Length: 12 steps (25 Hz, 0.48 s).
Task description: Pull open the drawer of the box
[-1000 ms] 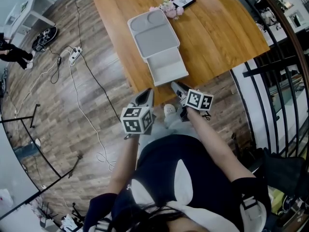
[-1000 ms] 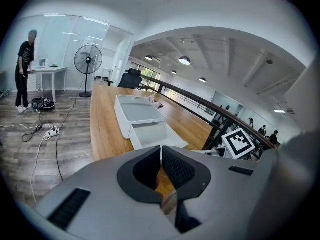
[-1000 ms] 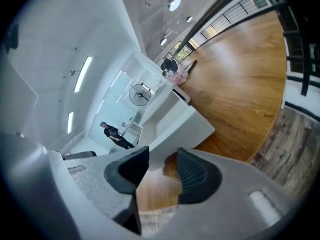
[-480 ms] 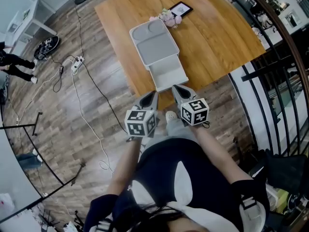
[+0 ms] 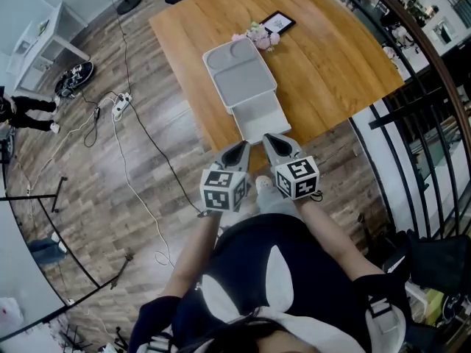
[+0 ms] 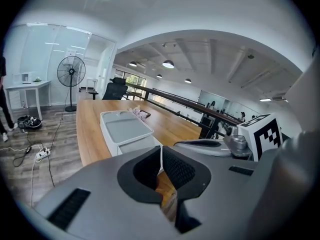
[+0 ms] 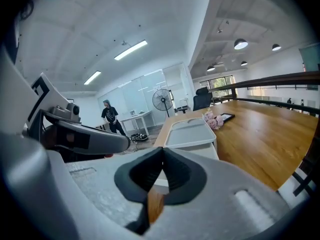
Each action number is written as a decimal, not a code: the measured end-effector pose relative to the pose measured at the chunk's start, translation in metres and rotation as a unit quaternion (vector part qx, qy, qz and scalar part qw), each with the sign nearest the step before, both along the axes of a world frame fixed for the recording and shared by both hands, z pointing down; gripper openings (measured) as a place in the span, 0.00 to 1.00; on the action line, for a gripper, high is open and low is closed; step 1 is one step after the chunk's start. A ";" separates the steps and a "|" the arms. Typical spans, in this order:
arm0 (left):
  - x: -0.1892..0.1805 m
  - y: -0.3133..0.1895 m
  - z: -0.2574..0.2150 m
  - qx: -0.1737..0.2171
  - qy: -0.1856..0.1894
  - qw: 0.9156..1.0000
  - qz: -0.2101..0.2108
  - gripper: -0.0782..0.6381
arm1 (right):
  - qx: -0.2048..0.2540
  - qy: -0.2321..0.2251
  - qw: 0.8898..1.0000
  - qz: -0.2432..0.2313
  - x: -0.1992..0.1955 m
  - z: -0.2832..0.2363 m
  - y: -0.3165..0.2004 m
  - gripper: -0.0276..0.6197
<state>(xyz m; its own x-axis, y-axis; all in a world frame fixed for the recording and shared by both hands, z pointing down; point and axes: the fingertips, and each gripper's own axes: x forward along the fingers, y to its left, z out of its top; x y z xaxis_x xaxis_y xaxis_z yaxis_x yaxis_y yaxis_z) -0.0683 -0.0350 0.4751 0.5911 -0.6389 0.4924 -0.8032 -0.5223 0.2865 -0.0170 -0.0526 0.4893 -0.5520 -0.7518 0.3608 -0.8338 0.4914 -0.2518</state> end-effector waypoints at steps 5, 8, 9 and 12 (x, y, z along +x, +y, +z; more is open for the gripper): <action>-0.002 -0.001 -0.007 0.006 0.004 1.000 0.003 0.15 | 0.006 0.007 1.000 -0.003 -0.005 -0.010 0.005 0.04; -0.001 0.001 -0.006 0.008 0.005 1.000 0.006 0.15 | 0.013 0.016 1.000 -0.006 -0.006 -0.011 0.009 0.04; 0.000 0.003 -0.005 0.008 0.004 1.000 0.008 0.15 | 0.014 0.017 1.000 -0.006 -0.007 -0.011 0.011 0.04; 0.001 0.009 -0.003 0.005 0.003 1.000 0.012 0.15 | 0.013 0.018 1.000 -0.007 -0.007 -0.009 0.016 0.04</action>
<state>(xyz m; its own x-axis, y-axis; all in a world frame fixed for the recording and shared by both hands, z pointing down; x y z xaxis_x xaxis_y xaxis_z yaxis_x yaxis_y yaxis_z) -0.0671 -0.0257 0.4723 0.6094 -0.6295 0.4821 -0.7885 -0.5449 0.2851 -0.0242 -0.0368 0.4800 -0.5493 -0.7536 0.3610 -0.8352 0.5089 -0.2085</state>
